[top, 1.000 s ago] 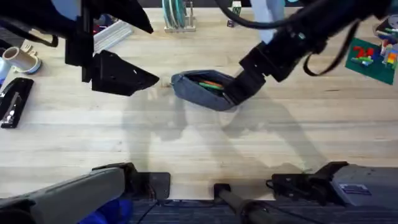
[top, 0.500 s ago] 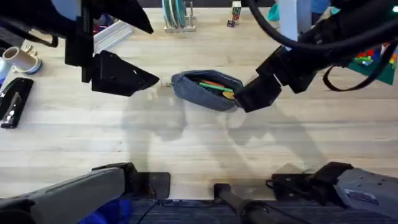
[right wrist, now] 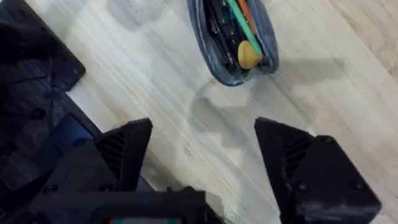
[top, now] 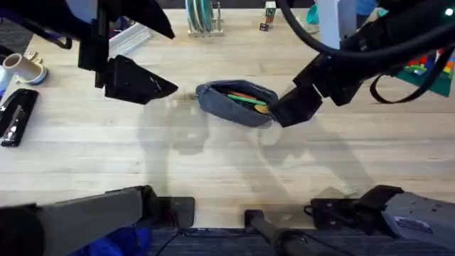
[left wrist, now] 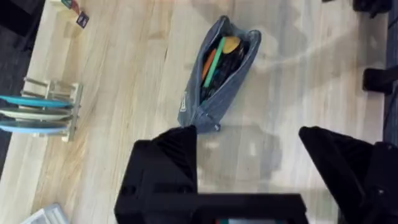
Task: Unzip the bag, pick up the pens from the table one at a time and place them inside, then zip the bag closed.
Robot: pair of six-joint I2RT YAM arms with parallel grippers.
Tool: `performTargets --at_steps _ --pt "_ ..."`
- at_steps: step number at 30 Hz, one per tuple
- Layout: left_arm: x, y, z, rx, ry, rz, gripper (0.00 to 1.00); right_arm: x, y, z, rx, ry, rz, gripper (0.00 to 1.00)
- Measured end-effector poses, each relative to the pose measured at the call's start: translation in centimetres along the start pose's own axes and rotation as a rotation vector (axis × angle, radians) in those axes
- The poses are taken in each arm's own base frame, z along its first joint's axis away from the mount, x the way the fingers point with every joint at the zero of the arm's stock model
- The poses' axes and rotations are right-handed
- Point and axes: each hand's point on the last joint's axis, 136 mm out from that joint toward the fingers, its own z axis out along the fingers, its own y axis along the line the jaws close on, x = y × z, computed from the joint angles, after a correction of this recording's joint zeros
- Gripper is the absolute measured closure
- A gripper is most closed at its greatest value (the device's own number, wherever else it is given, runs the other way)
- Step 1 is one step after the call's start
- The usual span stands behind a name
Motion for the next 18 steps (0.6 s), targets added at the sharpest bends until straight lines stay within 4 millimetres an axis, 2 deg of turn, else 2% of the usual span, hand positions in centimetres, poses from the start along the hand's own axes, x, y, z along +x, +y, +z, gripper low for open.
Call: performTargets --at_steps 10,18 --pt "2.5 1.9 0.1 0.007 0.003 0.022 0.006 0.0 0.0 0.0 0.0 0.0 0.0 0.003" --pt "4.2 3.1 1.7 0.078 -0.009 0.035 0.007 0.0 -0.1 0.0 0.004 0.001 0.0 0.003"
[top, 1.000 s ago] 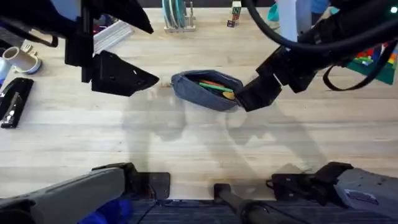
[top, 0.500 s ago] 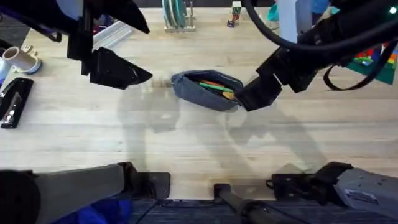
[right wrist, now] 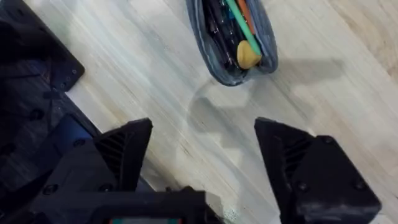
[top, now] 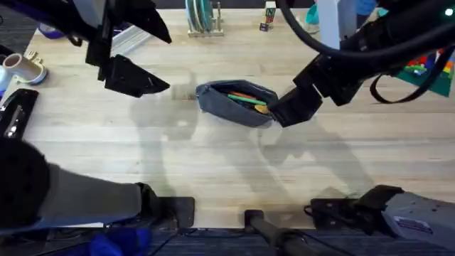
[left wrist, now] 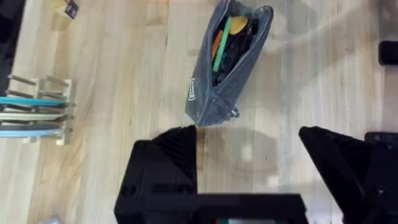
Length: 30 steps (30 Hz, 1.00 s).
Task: Unzip the bag, pick up the pens from the table one at a time and place them inside, then zip the bag closed.
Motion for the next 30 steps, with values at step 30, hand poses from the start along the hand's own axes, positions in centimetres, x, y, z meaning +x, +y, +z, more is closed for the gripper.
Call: performTargets --at_steps 30 --pt "6.6 -0.3 7.9 0.146 -0.194 0.015 0.007 0.0 -0.1 0.0 0.007 0.001 0.0 0.003"
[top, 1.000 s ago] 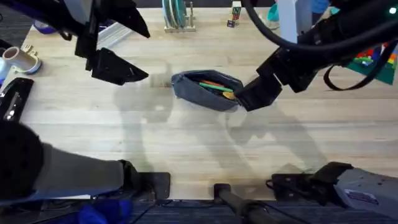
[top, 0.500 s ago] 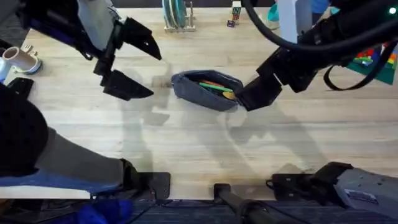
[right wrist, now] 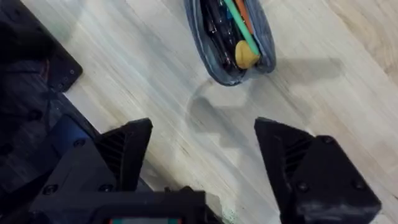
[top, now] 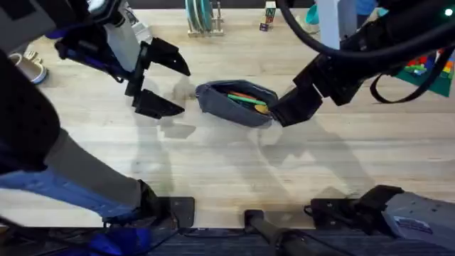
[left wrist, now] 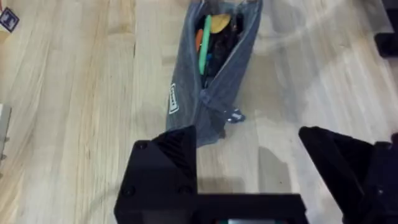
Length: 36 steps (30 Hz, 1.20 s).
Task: Unzip the bag, pick up the pens from the table one at a time and place them inside, then zip the bag closed.
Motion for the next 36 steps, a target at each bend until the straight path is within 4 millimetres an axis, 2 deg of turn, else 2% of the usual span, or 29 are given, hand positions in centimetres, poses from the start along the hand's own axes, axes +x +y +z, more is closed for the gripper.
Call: performTargets --at_steps 7,24,31,36 --pt "1.7 1.4 1.1 0.0 -0.039 -0.023 0.008 0.0 0.0 0.0 0.0 0.0 0.0 0.003" --pt "4.7 2.9 3.1 0.013 -0.077 -0.063 0.008 0.0 0.0 0.0 0.0 -0.001 -0.003 0.004" --pt "4.9 3.6 3.4 -0.009 -0.107 -0.058 0.008 -0.9 -0.1 0.0 0.007 -0.035 -0.11 0.004" --pt "5.3 3.6 3.8 -0.002 -0.124 -0.078 0.008 -1.7 0.1 -0.1 0.001 -0.07 -0.251 0.004"
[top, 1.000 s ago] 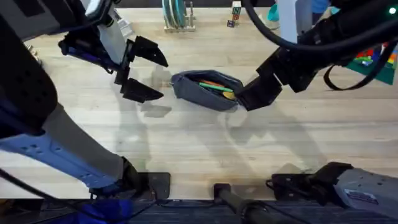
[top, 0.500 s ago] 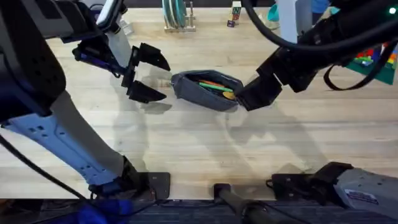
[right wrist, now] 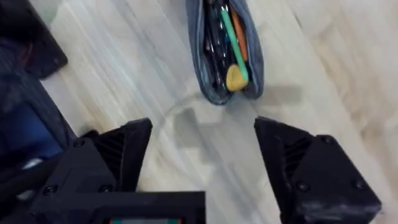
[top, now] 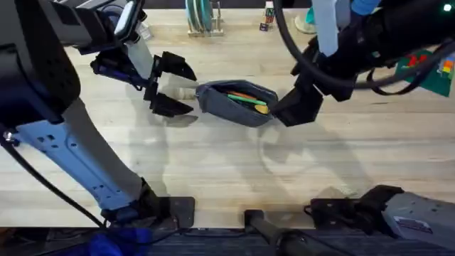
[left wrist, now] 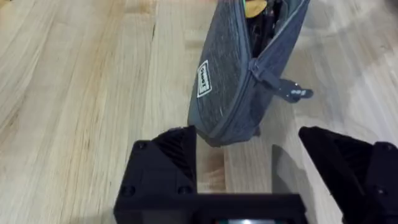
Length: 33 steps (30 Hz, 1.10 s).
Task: Unzip the bag, pick up the pens from the table one at a time and place them inside, then zip the bag closed.
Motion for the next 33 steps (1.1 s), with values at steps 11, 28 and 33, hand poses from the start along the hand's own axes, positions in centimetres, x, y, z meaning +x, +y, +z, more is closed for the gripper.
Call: performTargets --at_steps 11,28,33 --pt "0.0 0.1 0.0 -0.004 -0.005 0.002 0.007 -1.5 0.9 3.5 -0.158 -0.008 -0.21 0.004" --pt "0.0 0.3 0.0 -0.012 -0.003 0.014 0.008 -5.2 3.8 9.7 -0.324 -0.099 -0.467 0.004" --pt "0.0 0.3 0.0 -0.012 -0.003 0.014 0.007 -6.3 3.9 11.1 -0.319 -0.129 -0.516 0.004"
